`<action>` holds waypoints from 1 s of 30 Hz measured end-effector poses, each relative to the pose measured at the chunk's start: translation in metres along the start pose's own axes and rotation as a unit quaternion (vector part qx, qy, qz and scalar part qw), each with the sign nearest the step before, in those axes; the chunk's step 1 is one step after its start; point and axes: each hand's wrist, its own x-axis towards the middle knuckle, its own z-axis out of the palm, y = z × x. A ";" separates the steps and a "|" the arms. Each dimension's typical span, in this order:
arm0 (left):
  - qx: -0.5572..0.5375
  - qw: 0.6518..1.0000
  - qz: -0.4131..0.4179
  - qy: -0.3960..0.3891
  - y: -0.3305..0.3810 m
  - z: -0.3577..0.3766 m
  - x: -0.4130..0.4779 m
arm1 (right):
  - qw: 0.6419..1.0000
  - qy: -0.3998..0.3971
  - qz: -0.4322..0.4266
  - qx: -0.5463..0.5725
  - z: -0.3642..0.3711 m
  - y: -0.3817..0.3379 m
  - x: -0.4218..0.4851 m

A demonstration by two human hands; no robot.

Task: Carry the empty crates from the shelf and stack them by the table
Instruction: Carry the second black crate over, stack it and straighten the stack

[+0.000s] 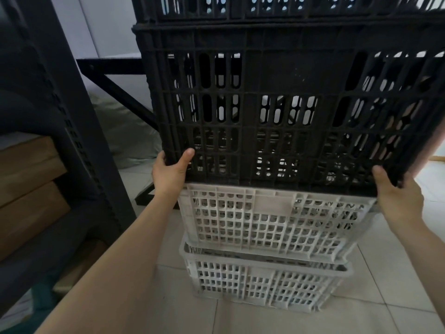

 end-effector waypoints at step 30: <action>0.185 0.956 -0.061 -0.219 -0.232 -0.024 -0.080 | 0.977 -0.206 0.041 -0.044 0.053 0.208 -0.087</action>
